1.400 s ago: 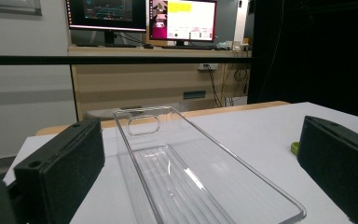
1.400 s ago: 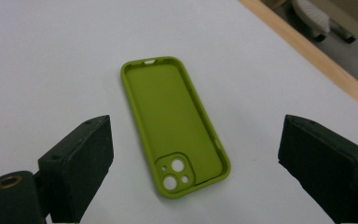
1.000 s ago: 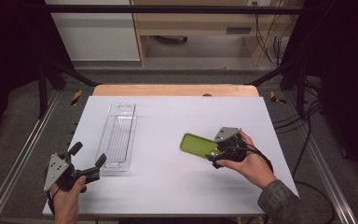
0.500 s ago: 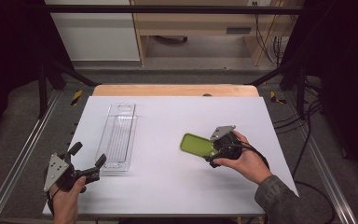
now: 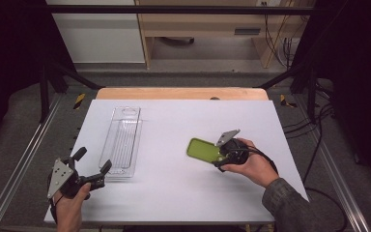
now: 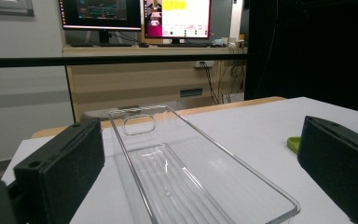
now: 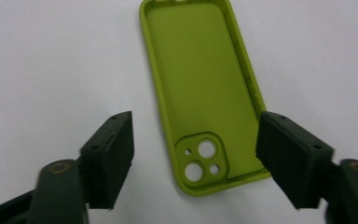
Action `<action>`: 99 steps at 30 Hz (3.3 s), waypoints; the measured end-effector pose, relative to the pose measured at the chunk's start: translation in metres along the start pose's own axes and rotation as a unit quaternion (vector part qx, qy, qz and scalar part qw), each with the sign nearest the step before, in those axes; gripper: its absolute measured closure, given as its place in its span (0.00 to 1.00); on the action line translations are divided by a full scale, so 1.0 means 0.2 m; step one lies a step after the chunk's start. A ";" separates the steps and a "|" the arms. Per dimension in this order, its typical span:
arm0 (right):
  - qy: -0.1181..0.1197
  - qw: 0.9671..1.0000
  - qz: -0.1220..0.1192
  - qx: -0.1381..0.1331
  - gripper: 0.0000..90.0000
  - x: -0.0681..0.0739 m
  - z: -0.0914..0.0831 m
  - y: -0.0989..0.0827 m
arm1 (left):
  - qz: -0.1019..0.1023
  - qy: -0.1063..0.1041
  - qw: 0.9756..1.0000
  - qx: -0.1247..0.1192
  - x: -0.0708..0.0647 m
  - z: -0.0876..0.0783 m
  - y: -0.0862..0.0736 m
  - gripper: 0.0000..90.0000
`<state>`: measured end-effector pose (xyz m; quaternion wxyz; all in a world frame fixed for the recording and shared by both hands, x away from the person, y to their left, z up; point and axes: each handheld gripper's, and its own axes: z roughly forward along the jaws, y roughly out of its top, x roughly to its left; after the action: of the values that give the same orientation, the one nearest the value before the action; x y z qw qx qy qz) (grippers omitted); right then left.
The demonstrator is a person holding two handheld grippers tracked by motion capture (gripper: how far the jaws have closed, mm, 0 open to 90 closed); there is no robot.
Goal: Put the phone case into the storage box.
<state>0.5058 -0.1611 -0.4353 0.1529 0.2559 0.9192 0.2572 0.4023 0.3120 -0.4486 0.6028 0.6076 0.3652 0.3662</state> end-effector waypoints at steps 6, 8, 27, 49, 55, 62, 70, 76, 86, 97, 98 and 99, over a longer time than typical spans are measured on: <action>0.012 1.000 -0.002 0.013 0.49 0.00 0.03 0.00 | -0.004 0.000 1.000 -0.001 -0.01 0.00 0.00 0.00; 0.012 1.000 -0.003 0.014 0.50 0.00 0.03 0.00 | -0.003 0.000 1.000 0.000 -0.01 0.00 0.00 0.00; 0.031 0.999 -0.011 0.024 0.72 0.00 0.05 -0.03 | -0.001 0.001 1.000 0.000 0.00 0.00 0.00 0.00; 0.045 0.998 -0.026 0.035 0.87 0.00 0.09 -0.06 | 0.000 -0.005 1.000 -0.003 0.00 0.01 0.00 0.00; 0.048 0.998 -0.030 0.037 0.88 0.01 0.09 -0.06 | 0.000 0.002 1.000 0.001 0.00 0.00 0.00 0.00; 0.048 0.997 -0.035 0.039 0.90 0.01 0.10 -0.06 | 0.001 -0.005 1.000 -0.003 0.00 0.01 0.00 0.01; 0.043 0.997 -0.041 0.039 0.92 0.01 0.10 -0.06 | -0.002 0.003 1.000 0.002 0.00 0.00 0.00 0.01; 0.042 0.997 -0.050 0.042 0.92 0.02 0.10 -0.06 | -0.002 0.004 1.000 0.002 0.00 0.00 0.00 0.01; 0.036 0.996 -0.063 0.049 0.94 0.02 0.10 -0.05 | -0.002 0.006 1.000 0.002 0.00 0.00 0.00 0.01; 0.031 0.996 -0.074 0.050 0.95 0.03 0.10 -0.04 | 0.001 -0.006 1.000 -0.002 0.00 0.01 0.00 0.01; 0.032 0.995 -0.073 0.051 0.95 0.03 0.10 -0.04 | 0.000 0.005 1.000 0.005 0.00 0.00 0.00 0.01; 0.032 0.995 -0.073 0.051 0.95 0.03 0.10 -0.04 | 0.000 0.005 1.000 0.005 0.00 0.00 0.00 0.01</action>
<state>0.5056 -0.1559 -0.4579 0.1286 0.1871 0.9518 0.2060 0.4026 0.3113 -0.4492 0.5977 0.6088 0.3701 0.3676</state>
